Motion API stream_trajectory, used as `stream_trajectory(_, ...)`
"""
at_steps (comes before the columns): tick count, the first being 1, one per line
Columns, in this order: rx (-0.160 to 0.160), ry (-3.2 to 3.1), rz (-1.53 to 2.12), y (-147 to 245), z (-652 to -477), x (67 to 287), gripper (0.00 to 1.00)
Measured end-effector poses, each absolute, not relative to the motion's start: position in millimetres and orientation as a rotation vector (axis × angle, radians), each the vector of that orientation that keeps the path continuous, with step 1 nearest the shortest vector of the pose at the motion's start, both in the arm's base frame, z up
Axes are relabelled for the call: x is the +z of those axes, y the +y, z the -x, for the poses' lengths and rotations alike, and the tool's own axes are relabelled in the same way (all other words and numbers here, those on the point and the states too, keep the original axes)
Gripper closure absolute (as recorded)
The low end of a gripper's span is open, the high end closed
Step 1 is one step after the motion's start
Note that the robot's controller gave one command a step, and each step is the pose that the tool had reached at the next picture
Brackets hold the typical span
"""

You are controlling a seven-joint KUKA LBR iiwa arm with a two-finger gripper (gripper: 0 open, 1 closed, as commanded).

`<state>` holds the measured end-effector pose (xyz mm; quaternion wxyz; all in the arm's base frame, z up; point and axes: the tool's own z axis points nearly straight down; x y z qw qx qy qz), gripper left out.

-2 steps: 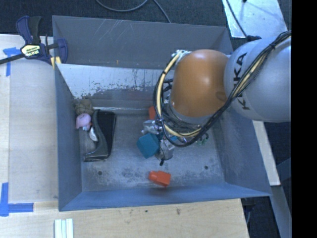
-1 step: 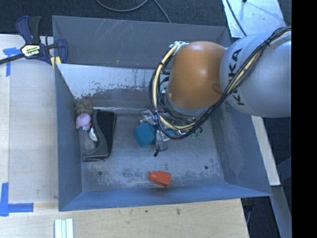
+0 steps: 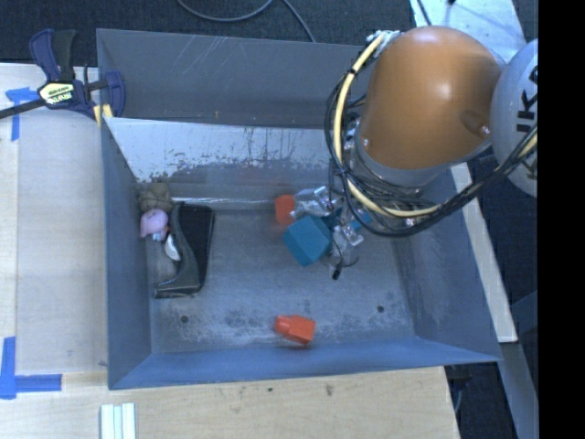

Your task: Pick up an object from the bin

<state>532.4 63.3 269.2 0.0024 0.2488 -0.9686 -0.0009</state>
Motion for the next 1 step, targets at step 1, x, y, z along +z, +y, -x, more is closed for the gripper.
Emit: stream_trajectory(1, -0.004, -3.036, -0.78, 63.4, -532.0, 268.5, 1.0)
